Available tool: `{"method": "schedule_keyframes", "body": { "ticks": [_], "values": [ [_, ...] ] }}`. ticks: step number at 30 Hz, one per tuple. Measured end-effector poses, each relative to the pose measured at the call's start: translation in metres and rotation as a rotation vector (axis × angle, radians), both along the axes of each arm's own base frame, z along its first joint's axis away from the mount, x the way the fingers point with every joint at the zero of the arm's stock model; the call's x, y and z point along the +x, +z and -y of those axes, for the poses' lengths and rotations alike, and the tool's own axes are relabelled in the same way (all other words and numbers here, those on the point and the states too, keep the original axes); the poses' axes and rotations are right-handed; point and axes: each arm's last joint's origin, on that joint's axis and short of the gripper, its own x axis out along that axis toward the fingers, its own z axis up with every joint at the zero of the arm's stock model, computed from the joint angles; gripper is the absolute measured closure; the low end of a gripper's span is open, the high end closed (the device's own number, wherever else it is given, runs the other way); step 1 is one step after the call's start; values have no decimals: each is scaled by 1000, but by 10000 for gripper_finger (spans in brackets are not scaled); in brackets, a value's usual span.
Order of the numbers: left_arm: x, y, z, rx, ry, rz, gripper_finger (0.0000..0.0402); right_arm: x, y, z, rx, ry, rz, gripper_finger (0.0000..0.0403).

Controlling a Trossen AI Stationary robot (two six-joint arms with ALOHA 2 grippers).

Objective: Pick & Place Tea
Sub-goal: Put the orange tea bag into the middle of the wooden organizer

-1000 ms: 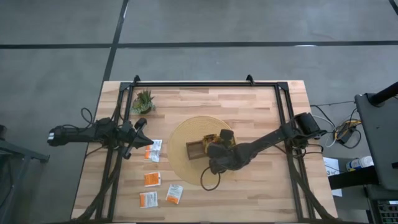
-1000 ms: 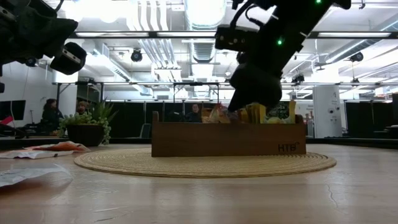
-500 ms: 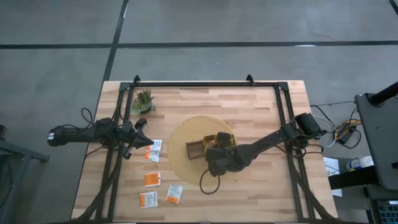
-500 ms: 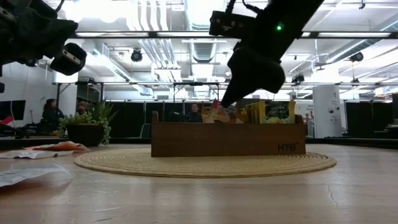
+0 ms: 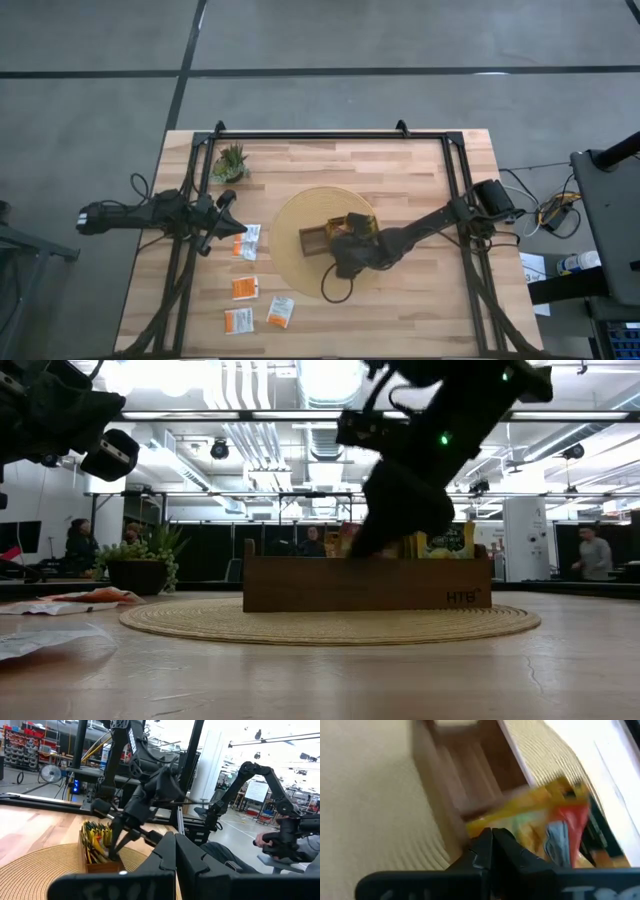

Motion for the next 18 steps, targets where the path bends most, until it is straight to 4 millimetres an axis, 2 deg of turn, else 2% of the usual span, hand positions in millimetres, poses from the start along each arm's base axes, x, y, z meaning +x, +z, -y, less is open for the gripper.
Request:
{"method": "schedule_keyframes", "body": {
  "ticks": [7,18],
  "values": [
    [0,0,0,0,0,1,402,-7,-2,8,41,-76,-78,394],
    [0,0,0,0,0,2,402,0,6,3,131,-27,-83,394]
  ]
}}
